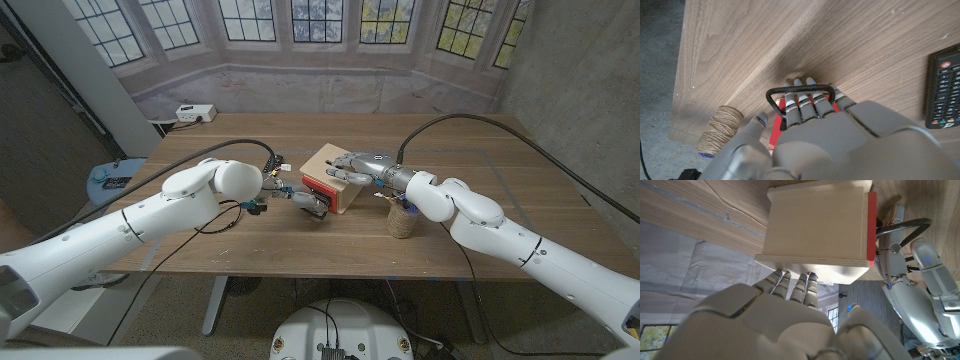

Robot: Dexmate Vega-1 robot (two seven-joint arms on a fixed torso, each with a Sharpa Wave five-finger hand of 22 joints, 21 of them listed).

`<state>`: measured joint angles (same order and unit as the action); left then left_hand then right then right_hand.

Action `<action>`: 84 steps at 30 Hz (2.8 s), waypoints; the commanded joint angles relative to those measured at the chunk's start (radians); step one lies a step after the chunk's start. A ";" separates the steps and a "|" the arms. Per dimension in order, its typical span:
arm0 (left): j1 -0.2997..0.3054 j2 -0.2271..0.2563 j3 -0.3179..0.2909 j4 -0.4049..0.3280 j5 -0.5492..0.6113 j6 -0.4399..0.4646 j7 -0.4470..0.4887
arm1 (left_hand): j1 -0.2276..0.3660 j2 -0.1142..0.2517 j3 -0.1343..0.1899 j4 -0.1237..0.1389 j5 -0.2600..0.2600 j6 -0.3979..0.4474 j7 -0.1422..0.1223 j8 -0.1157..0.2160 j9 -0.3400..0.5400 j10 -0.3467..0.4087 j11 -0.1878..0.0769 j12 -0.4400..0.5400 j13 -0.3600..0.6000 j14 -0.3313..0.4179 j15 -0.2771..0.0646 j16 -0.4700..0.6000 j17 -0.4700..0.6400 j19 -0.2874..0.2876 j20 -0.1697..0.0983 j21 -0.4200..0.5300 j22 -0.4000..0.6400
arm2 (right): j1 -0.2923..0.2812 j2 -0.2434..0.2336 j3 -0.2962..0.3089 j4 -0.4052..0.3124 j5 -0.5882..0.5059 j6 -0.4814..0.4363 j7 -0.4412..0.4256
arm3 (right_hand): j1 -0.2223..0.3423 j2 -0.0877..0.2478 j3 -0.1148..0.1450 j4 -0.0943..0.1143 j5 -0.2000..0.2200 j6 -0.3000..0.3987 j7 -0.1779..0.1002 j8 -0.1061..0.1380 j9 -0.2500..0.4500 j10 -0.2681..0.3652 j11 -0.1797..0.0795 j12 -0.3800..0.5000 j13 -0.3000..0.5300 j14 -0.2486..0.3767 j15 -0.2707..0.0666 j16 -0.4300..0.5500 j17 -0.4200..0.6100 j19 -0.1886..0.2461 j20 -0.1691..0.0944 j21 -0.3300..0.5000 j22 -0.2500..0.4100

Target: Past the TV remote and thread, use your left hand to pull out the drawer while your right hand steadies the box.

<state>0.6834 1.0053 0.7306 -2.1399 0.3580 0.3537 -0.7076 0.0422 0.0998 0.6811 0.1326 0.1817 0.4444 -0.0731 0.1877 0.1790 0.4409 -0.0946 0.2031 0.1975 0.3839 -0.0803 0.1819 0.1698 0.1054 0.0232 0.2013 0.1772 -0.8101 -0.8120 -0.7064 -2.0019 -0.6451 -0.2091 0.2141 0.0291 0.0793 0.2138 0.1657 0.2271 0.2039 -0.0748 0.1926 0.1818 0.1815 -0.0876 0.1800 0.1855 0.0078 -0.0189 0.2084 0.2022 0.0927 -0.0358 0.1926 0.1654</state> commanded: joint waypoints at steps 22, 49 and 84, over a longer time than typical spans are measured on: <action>0.002 0.002 -0.004 0.011 -0.021 -0.006 0.017 | -0.012 0.002 0.004 0.007 0.005 -0.005 -0.001 -0.002 0.003 -0.004 -0.001 0.000 0.002 -0.005 0.004 -0.001 0.002 0.008 -0.001 -0.002 0.000 | -0.015 0.024 -0.027 -0.019 0.008 -0.115 -0.030 | -0.013 0.064 0.002 0.006 0.016 0.008 0.013 0.004 -0.001 -0.002 0.019 0.006 0.000 0.009 0.007 0.003 0.000 0.016 -0.002 0.004 0.004; 0.004 0.008 -0.013 0.026 -0.050 -0.014 0.028 | -0.012 0.002 0.004 0.007 0.005 -0.005 0.000 -0.001 0.003 -0.006 -0.001 0.001 0.002 -0.006 0.003 -0.001 0.002 0.009 0.000 -0.002 0.000 | 0.023 0.076 -0.067 0.007 -0.024 -0.255 -0.038 | -0.015 0.064 0.003 0.004 0.022 0.011 0.024 0.002 -0.001 -0.007 0.033 0.006 0.000 0.009 0.019 0.001 -0.001 0.022 0.005 0.005 0.004; 0.019 0.041 -0.046 -0.004 -0.122 -0.001 0.040 | -0.009 0.002 0.006 0.005 0.005 -0.002 0.000 0.001 0.003 -0.006 0.000 0.003 0.002 -0.007 0.003 0.000 0.002 0.012 0.000 -0.002 0.000 | 0.075 0.079 -0.099 0.025 0.012 -0.331 -0.035 | -0.017 0.065 0.004 0.004 0.029 0.012 0.032 0.000 -0.001 -0.010 0.038 0.007 0.000 0.012 0.032 0.000 -0.002 0.027 0.015 0.004 0.004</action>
<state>0.6883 1.0249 0.7021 -2.1121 0.2609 0.3354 -0.6733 0.0422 0.0998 0.6811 0.1326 0.1817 0.4445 -0.0732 0.1877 0.1790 0.4410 -0.0946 0.2031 0.1975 0.3785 -0.0751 0.1818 0.1698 0.1054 0.0232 0.2013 0.1772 -0.7382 -0.7227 -0.8070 -1.9773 -0.6569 -0.5379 0.1905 0.0214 0.0793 0.2111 0.1684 0.2518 0.2106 -0.0497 0.1926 0.1813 0.1666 -0.0561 0.1810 0.1838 0.0182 0.0094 0.2084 0.2001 0.1049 -0.0337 0.1925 0.1650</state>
